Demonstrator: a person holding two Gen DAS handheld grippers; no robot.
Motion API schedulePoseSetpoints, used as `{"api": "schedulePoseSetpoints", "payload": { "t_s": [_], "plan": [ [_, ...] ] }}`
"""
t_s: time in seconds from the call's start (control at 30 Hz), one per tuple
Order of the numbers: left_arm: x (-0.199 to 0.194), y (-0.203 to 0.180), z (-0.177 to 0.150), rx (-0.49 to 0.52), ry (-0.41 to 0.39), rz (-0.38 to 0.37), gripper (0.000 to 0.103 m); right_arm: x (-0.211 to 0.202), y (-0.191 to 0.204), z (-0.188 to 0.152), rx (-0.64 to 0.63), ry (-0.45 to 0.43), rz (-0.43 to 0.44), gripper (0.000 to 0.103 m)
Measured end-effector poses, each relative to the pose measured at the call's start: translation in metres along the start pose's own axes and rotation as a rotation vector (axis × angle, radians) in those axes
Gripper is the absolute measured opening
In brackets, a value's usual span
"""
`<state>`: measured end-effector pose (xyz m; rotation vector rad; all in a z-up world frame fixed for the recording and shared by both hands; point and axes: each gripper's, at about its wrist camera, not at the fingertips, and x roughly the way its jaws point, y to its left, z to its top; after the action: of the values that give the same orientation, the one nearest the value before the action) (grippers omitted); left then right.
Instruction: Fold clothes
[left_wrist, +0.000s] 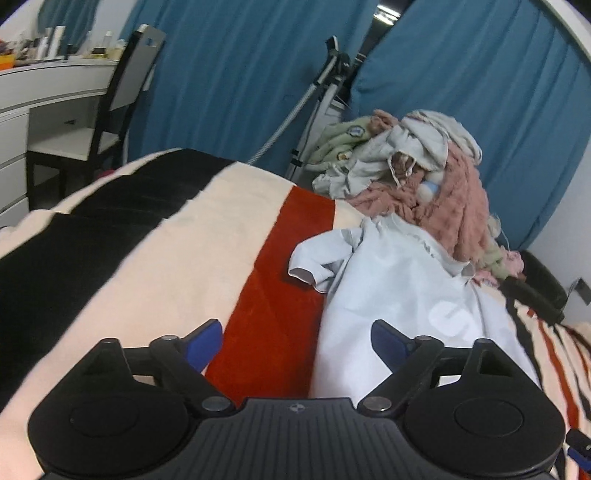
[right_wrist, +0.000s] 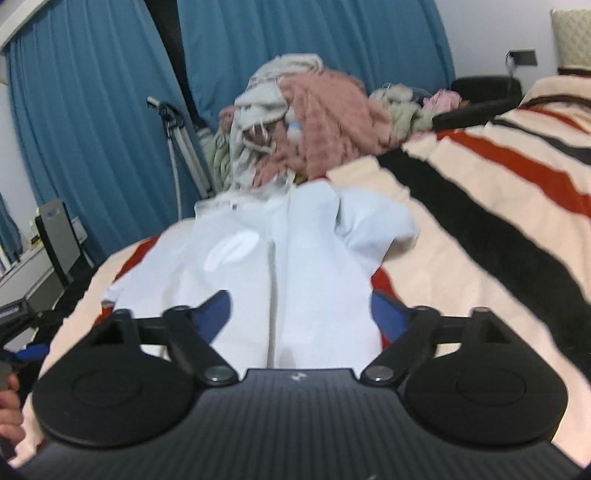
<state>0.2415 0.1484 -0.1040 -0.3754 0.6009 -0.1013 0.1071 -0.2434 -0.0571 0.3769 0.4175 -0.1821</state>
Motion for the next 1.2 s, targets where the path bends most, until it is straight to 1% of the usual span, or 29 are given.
{"api": "schedulePoseSetpoints", "payload": {
  "t_s": [0.03,0.07,0.3,0.37,0.4,0.47,0.5,0.57,0.6,0.8,0.83,0.9,0.93,1.0,1.03,1.07,1.1,1.13,1.2],
  "plan": [
    [0.011,0.001,0.0,0.001,0.003,-0.008,0.08,0.007,0.0,-0.002,-0.004,0.003,0.002,0.082],
    [0.021,0.003,0.002,-0.015,0.002,-0.018,0.079,0.013,0.0,-0.004,-0.008,0.004,0.003,0.082],
    [0.095,0.026,0.018,-0.271,-0.034,-0.126,0.064,0.053,-0.011,-0.016,-0.007,0.015,0.022,0.081],
    [0.118,0.022,0.02,-0.267,-0.024,-0.141,0.055,0.059,-0.011,-0.016,-0.018,0.011,0.022,0.081],
    [0.129,0.019,0.021,-0.248,-0.022,-0.138,0.047,0.062,-0.011,-0.017,-0.018,0.012,0.024,0.081],
    [0.138,0.017,0.037,-0.215,-0.035,-0.117,0.026,0.067,-0.011,-0.019,-0.012,0.017,0.029,0.081],
    [0.141,0.018,0.048,-0.203,-0.043,-0.106,0.007,0.069,-0.011,-0.02,-0.008,0.02,0.03,0.081],
    [0.146,0.018,0.07,-0.179,-0.059,-0.084,0.006,0.072,-0.011,-0.021,-0.008,0.027,0.029,0.081],
    [0.149,0.019,0.082,-0.167,-0.067,-0.073,0.003,0.073,-0.01,-0.022,-0.011,0.031,0.026,0.081],
    [0.166,0.021,0.149,-0.094,-0.116,-0.007,0.002,0.08,-0.01,-0.023,-0.016,0.034,-0.001,0.081],
    [0.169,0.02,0.163,-0.081,-0.123,0.026,0.002,0.081,-0.01,-0.023,-0.015,0.03,-0.004,0.081],
    [0.178,0.015,0.196,-0.056,-0.13,0.146,0.002,0.082,-0.011,-0.021,-0.015,0.023,-0.008,0.081],
    [0.185,0.014,0.204,-0.05,-0.122,0.191,0.002,0.083,-0.012,-0.021,-0.016,0.02,-0.01,0.081],
    [0.205,0.013,0.209,-0.035,-0.084,0.256,0.003,0.086,-0.012,-0.021,-0.024,0.019,-0.011,0.081],
    [0.215,0.013,0.212,-0.027,-0.064,0.289,0.005,0.087,-0.011,-0.021,-0.031,0.02,-0.013,0.081],
    [0.223,0.013,0.211,-0.021,-0.048,0.3,0.006,0.088,-0.011,-0.021,-0.038,0.02,-0.014,0.081],
    [0.228,0.014,0.205,-0.017,-0.037,0.28,0.013,0.088,-0.009,-0.021,-0.045,0.019,-0.014,0.082],
    [0.231,0.015,0.199,0.005,-0.021,0.262,0.026,0.088,-0.008,-0.022,-0.053,0.017,-0.013,0.082],
    [0.232,0.014,0.184,0.094,0.015,0.241,0.041,0.088,-0.005,-0.023,-0.071,0.014,-0.006,0.082]
  ]
}}
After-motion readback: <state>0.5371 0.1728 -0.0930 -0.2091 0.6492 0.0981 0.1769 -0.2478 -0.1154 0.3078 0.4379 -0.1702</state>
